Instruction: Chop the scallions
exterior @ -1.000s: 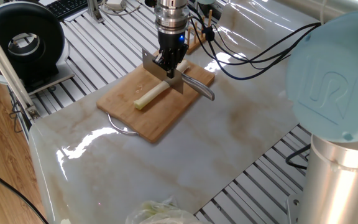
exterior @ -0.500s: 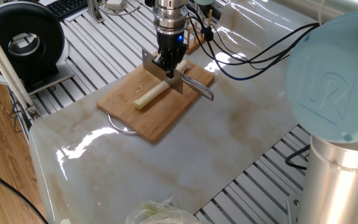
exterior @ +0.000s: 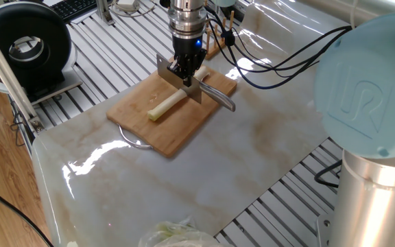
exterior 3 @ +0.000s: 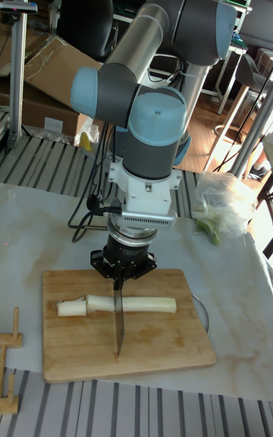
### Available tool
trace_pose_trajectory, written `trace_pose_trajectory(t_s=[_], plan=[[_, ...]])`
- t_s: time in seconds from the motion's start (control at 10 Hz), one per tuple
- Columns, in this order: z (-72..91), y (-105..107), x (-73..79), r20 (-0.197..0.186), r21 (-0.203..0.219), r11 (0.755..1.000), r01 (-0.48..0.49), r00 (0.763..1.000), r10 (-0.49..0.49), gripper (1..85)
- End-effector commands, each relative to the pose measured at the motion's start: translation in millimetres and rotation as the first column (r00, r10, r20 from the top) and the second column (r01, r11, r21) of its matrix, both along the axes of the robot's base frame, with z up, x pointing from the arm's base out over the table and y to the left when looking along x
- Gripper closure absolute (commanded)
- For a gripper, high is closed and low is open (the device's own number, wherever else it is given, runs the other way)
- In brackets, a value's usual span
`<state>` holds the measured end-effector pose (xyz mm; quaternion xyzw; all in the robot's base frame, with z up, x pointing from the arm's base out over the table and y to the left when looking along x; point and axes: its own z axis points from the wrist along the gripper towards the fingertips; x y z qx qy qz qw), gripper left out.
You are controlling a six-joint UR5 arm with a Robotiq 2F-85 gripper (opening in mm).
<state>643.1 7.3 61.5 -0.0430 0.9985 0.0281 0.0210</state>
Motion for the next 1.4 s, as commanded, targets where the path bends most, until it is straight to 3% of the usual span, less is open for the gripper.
trace_pose_trajectory(t_s=[0.0, 1.3], plan=[[0.5, 1.9, 1.5, 0.005, 0.011, 1.0, 0.005, 1.0, -0.005, 84.3], [-2.7, -1.2, -2.0, 0.013, 0.004, 1.0, -0.002, 1.0, 0.002, 84.3]])
